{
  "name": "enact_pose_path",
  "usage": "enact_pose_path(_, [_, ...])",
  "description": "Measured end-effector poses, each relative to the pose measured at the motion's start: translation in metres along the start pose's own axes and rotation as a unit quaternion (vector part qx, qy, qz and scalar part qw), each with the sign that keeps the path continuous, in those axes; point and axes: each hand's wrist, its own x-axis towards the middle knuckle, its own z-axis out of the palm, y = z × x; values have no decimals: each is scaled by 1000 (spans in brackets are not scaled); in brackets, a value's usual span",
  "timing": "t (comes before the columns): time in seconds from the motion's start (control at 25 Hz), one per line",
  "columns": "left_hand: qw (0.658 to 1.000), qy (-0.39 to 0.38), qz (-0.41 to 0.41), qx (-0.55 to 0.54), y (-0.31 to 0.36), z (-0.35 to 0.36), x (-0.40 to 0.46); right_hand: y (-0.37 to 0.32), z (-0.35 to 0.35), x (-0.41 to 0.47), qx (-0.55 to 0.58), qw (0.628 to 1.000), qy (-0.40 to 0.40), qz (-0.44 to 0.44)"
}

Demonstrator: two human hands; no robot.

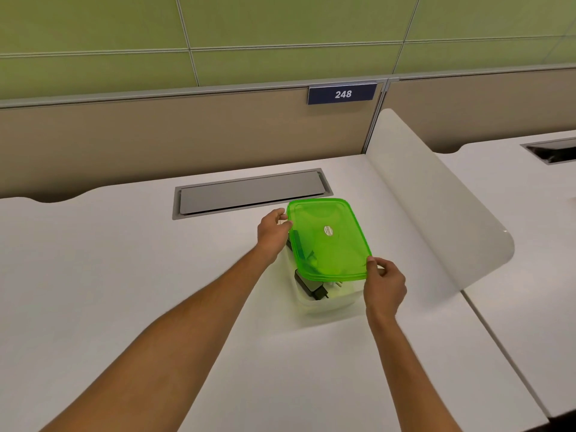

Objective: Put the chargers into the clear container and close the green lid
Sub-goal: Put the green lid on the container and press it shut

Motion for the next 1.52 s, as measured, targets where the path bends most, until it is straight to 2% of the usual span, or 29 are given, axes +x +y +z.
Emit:
enact_pose_path(0.2, [1000, 22, -7, 3, -4, 2, 2, 4, -1, 5, -31, 999, -16, -10])
enact_pose_path(0.52, [994, -76, -64, 48, -8, -7, 18, 11, -7, 0, -76, 996, -16, -32])
enact_pose_path(0.68, [990, -99, -85, 44, -5, -8, 19, 15, -5, 4, -121, 991, -52, -17])
enact_pose_path(0.8, [993, -79, -91, 13, -6, -9, 19, 11, -1, 6, -156, 984, -78, -25])
enact_pose_path(0.96, [996, -43, -79, -12, -10, -10, 21, 14, 4, 0, -172, 980, -65, -72])
enact_pose_path(1.04, [996, -27, -76, -23, -11, -7, 19, 16, 9, -2, -147, 981, -70, -107])
enact_pose_path(1.2, [992, 0, -95, -77, -14, 4, 7, 19, 13, -6, -61, 987, -99, -111])
enact_pose_path(1.4, [976, 66, -72, -196, -8, 14, -7, 24, 13, -10, -31, 983, -136, -119])
enact_pose_path(1.52, [960, 61, -56, -269, 2, 12, -13, 22, 13, -8, -29, 982, -145, -121])
